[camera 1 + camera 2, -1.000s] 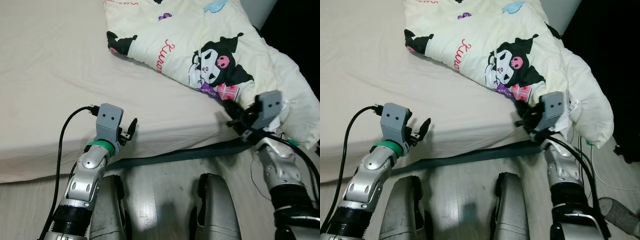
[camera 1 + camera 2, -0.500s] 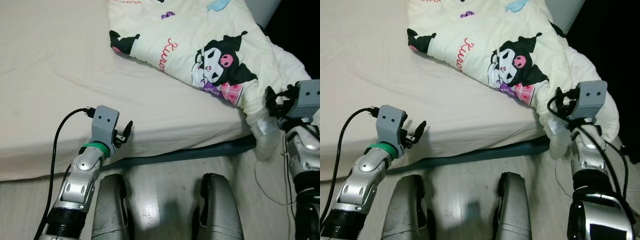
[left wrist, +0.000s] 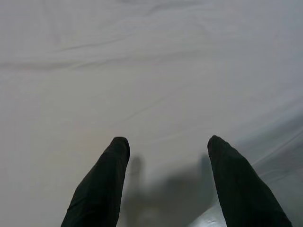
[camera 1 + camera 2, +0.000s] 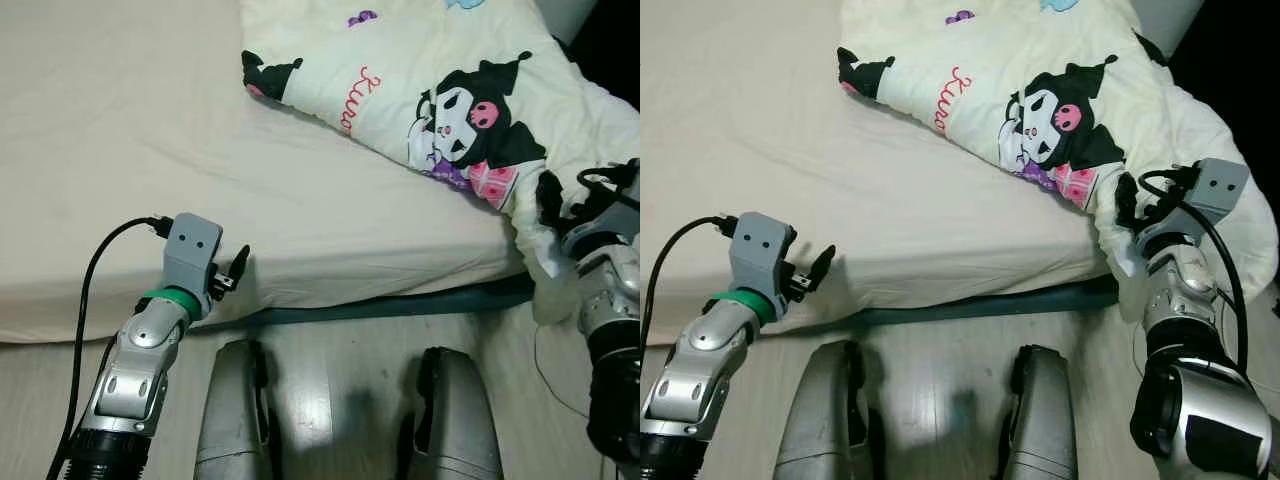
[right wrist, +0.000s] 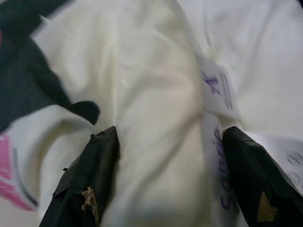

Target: Clean up the room

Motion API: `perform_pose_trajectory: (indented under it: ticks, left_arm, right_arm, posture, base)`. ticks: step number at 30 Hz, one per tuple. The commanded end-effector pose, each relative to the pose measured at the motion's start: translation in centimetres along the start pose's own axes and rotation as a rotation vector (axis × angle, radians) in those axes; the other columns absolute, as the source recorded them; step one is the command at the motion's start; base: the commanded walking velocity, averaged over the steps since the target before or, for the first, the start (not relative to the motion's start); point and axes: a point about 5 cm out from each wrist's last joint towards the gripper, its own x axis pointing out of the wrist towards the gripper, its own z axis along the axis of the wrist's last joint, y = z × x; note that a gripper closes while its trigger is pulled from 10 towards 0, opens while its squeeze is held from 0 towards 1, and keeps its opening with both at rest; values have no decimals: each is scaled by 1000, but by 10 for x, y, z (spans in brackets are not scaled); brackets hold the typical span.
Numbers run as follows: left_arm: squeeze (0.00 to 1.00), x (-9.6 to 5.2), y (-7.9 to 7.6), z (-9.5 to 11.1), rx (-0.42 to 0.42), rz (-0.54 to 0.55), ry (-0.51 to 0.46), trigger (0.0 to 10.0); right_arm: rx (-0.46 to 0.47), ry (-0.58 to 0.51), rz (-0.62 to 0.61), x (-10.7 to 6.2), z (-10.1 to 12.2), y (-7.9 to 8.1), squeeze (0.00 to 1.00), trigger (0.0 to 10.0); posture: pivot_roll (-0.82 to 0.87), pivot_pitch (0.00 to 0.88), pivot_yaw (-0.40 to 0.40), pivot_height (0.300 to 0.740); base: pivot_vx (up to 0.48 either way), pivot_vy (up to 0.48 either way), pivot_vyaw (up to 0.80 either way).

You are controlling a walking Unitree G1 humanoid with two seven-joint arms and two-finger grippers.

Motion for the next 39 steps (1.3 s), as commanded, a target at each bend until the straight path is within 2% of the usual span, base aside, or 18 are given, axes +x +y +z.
perform_pose_trajectory:
  ticks: [1,2,3,4,5,9,11,16,34,39]
  left_arm:
    - [0,-7,3,-9,14,-1,49,10000]
    - [0,-8,4,-10,16,-1,52,10000]
    - [0,-9,4,-10,18,-2,54,10000]
    - [0,-9,4,-10,18,-2,54,10000]
    - [0,-9,5,-10,20,-1,55,10000]
    - [0,-9,6,-9,24,1,60,10000]
    - [0,-9,7,-9,23,3,62,10000]
    - [0,-7,5,-9,18,-1,63,10000]
    - [0,-3,-2,-10,1,-6,61,10000]
    - [0,-2,-5,-10,-5,-9,60,10000]
  right_arm:
    - [70,58,-63,-8,-12,-15,0,10000]
    - [93,62,-61,-9,-13,-16,0,10000]
    - [113,67,-56,-9,-14,-17,0,7882]
    - [113,67,-56,-9,-14,-17,0,7882]
    - [140,74,-32,-9,-15,-15,0,0]
    - [186,83,67,-7,-16,-8,0,0]
    - [177,73,149,-5,-12,-1,0,0]
    - [163,50,255,-1,-4,9,0,0]
    - [182,71,322,-7,-13,10,0,0]
    - [170,86,407,-6,-13,20,0,0]
  posture:
    - [252,333,152,546]
    - [254,333,154,546]
    - [254,333,154,546]
    - [254,333,154,546]
    - [256,334,156,546]
    - [254,335,157,546]
    - [248,332,156,546]
    - [236,325,154,546]
    - [203,290,140,546]
    - [195,282,133,546]
  base:
    - [0,0,0]
    - [0,0,0]
    - [0,0,0]
    - [0,0,0]
    - [0,0,0]
    - [0,0,0]
    - [0,0,0]
    - [0,0,0]
    - [0,0,0]
    - [0,0,0]
